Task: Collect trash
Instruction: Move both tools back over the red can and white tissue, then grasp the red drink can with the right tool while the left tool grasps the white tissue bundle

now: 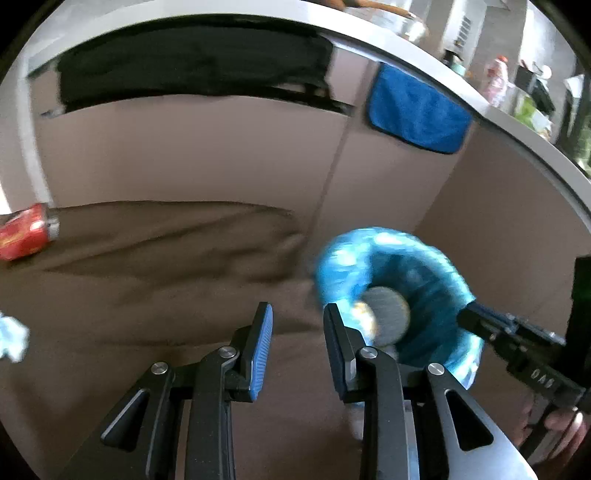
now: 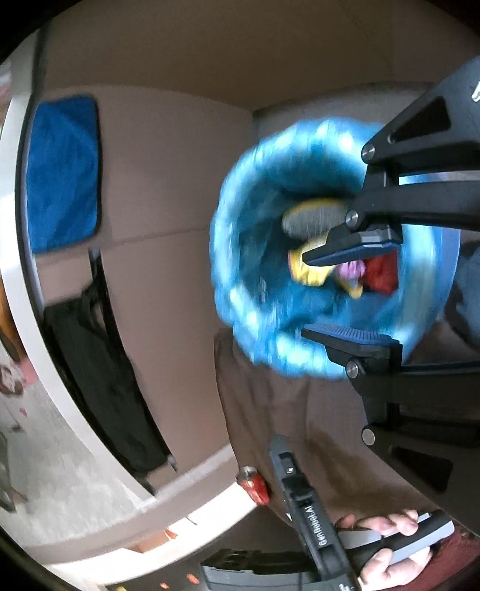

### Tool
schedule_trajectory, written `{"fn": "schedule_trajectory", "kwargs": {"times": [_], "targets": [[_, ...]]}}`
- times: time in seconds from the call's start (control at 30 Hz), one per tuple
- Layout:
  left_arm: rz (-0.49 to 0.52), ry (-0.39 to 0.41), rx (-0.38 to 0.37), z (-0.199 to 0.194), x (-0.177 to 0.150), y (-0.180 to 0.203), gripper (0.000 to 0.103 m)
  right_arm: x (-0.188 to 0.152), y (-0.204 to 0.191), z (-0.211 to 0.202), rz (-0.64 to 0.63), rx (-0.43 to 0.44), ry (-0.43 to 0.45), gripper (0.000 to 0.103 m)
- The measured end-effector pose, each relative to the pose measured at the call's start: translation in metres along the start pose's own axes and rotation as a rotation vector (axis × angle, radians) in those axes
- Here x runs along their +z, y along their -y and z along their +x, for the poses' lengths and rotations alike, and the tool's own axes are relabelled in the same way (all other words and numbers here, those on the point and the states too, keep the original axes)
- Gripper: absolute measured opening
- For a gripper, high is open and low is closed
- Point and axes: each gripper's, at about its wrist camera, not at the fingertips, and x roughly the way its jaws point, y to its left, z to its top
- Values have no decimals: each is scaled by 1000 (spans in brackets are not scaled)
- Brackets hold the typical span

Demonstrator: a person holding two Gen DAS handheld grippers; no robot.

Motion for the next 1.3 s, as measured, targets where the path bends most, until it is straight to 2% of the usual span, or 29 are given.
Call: {"fn": "schedule_trajectory", "kwargs": {"times": [0.2,0.37,0.57,0.7,0.83,1.03,1.17,1.3], "targets": [[-86,31,47,-41,-18,-76,30,13,-92,15,-148,79,-27,31],[-190,75,163,-83,-42,-164,30,17,-171,39,-246,164,-75,31],[-388,112,281,-134,-77,-282,30,17,-271,85,-363,297,-169,31],[-459,137,325,-154,-95,-328,30,22,-340,117,-485,359,-193,31],[-504,140,320,-161,-112,-354,31,38,-384,154,-538,359,-182,31],[-536,120,253,-157,-133,-359,31,88,-430,224,-560,329,-172,32],[-530,118,250,-159,-144,-352,31,113,-446,278,-548,324,-247,33],[-548,102,225,-157,-147,-350,31,117,-447,311,-496,396,-375,34]]}}
